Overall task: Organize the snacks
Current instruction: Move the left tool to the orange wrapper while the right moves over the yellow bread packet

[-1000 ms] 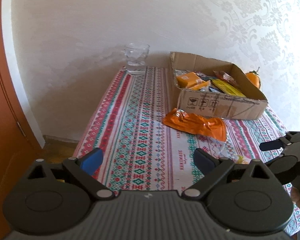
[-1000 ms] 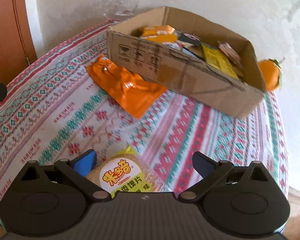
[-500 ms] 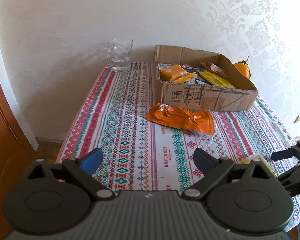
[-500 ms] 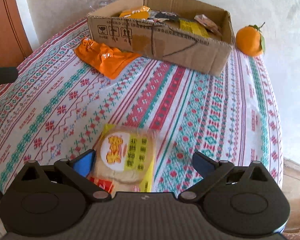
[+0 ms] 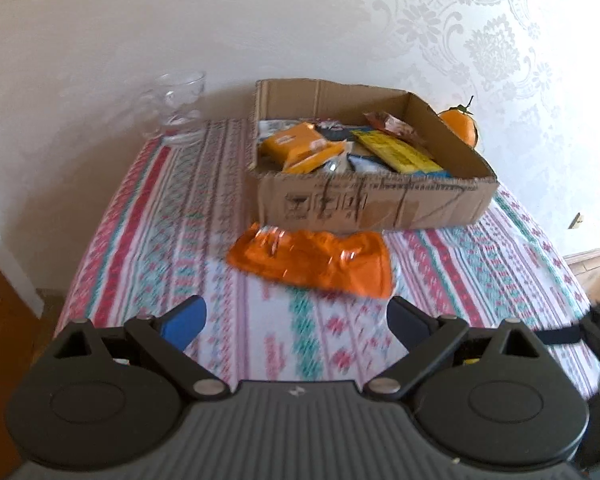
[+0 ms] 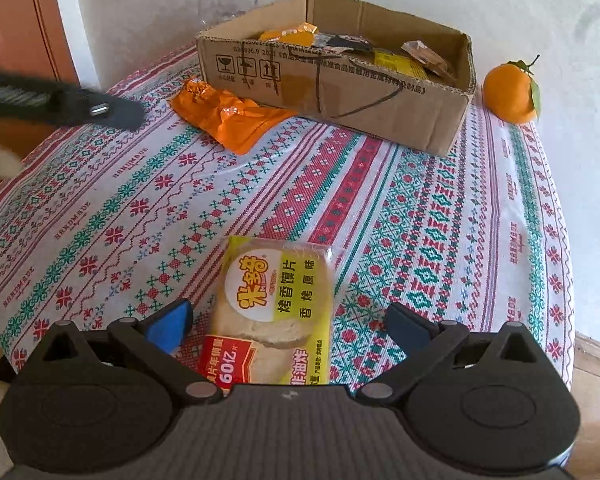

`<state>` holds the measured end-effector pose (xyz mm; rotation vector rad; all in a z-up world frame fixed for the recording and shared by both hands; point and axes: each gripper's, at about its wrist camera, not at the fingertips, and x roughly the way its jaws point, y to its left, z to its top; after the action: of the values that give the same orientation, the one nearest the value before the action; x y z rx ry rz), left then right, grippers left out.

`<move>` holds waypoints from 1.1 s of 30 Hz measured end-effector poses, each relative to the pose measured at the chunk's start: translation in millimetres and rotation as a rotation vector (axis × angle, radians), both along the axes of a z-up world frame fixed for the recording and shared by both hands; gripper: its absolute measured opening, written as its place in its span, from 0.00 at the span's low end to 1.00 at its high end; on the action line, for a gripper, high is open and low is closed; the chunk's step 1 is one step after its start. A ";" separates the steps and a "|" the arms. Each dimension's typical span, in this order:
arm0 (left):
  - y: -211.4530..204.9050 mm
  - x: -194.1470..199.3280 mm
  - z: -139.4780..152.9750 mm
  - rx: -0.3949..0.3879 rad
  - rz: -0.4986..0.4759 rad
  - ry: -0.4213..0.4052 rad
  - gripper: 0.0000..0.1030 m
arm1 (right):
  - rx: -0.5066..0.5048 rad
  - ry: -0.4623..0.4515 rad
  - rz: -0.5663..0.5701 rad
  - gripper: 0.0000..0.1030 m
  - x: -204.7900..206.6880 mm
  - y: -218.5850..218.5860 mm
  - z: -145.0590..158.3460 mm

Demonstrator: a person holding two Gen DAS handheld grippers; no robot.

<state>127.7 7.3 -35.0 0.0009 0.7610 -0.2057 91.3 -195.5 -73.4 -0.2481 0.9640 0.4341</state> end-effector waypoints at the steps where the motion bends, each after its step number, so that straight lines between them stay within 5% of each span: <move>1: -5.1 7.6 -0.8 0.004 0.000 -0.001 0.94 | 0.003 -0.005 0.006 1.00 -0.6 -0.3 -0.1; 12: -52.8 70.9 -24.9 0.037 0.030 0.026 0.94 | 0.023 -0.032 0.064 1.00 1.5 -3.7 -2.2; 17: -47.7 68.7 -37.8 0.093 0.034 0.049 0.94 | 0.026 -0.035 0.073 1.00 2.7 -4.0 -2.1; 27: -5.8 44.2 -38.5 0.065 0.096 0.076 0.94 | 0.027 -0.034 0.070 1.00 4.2 -4.8 -1.7; 33: -25.4 55.8 -29.2 0.027 0.068 0.044 0.94 | 0.026 -0.035 0.061 1.00 5.1 -3.9 -1.8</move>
<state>183.5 -18.1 -64.1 -0.0040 0.8061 -0.1309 96.4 -199.5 -75.1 -0.2611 0.9173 0.4964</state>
